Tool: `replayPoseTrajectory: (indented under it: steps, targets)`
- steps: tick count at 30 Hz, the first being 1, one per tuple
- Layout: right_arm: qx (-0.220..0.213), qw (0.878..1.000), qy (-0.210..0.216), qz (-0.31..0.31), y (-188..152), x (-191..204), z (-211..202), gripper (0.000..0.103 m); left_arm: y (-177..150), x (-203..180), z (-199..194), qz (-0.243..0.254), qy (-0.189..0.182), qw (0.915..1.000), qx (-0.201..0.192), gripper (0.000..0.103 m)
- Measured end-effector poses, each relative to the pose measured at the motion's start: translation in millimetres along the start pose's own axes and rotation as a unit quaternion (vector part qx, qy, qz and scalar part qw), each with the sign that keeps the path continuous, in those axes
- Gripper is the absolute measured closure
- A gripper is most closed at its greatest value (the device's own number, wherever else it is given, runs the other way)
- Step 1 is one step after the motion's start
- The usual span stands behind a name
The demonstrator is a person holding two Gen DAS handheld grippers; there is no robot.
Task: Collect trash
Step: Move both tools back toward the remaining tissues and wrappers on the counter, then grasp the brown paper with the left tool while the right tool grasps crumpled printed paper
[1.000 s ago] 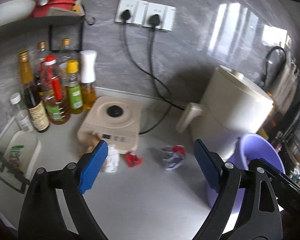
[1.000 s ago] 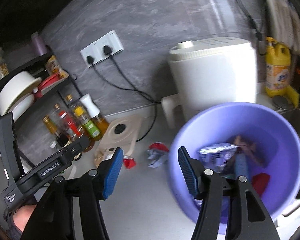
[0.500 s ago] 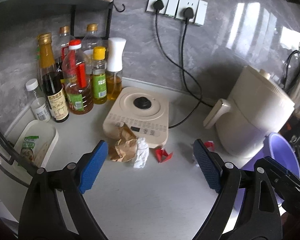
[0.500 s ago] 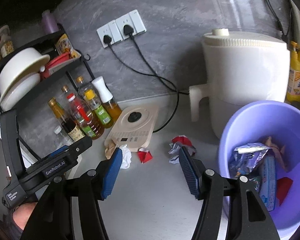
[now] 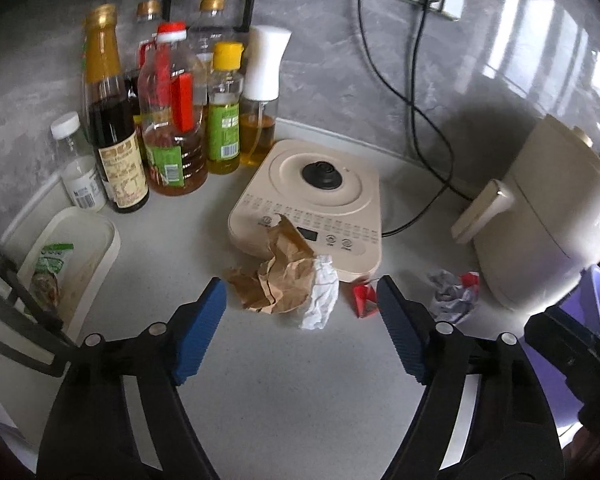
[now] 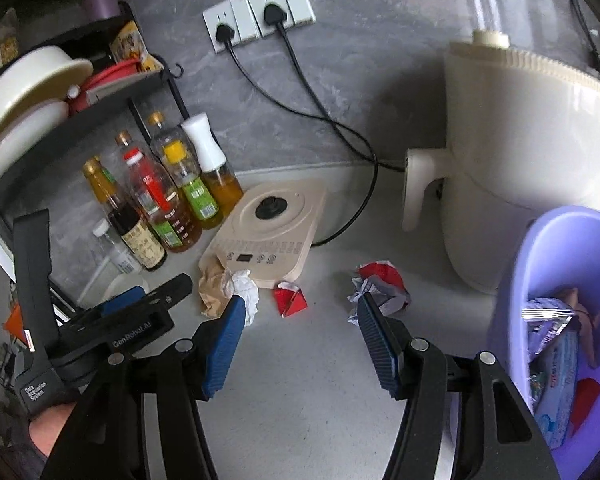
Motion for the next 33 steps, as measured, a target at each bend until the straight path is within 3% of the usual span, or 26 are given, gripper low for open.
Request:
replayPoseTrajectory:
  steps: [10,13,17,20,24,27,33]
  targets:
    - [0.049,0.999,-0.012,0.003,-14.4,-23.6,50.4,0.044,-3.8,-5.7,50.6,-0.009,0.013,0.9996,0.022,0.032]
    - [0.054,0.998,-0.020,0.006,-15.2,-32.2,63.5,0.033,-5.8,-7.8,62.3,-0.011,0.021,0.9994,0.027,0.032]
    - [0.057,0.998,-0.024,0.012,-14.4,-41.8,78.0,0.031,-7.0,-8.7,74.2,-0.016,0.030,0.9990,0.030,0.033]
    - [0.062,0.997,-0.029,0.018,-16.3,-52.0,87.8,0.031,-9.0,-7.7,82.5,-0.020,0.038,0.9985,0.035,0.038]
    - [0.066,0.997,-0.042,0.026,-17.0,-68.6,97.1,0.028,-14.3,-7.0,90.8,-0.026,0.039,0.9976,0.050,0.064]
    - [0.058,0.996,-0.061,0.010,-13.7,-75.1,99.9,0.021,-17.8,-5.6,90.3,-0.034,0.037,0.9973,0.053,0.072]
    - [0.062,0.993,-0.088,0.038,-14.3,-101.5,115.1,0.021,-14.5,4.8,79.4,-0.038,0.043,0.9977,0.038,0.073]
Point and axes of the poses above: each gripper's, at about its wrist camera, not at the fingertips, and z roughly the way its jaws point, x to its left, y to its top, the point moved 9 cm from there along z, roughly the way its jaws point, and after that the axes turned 14 degrees about y, right-handed, at the moved point
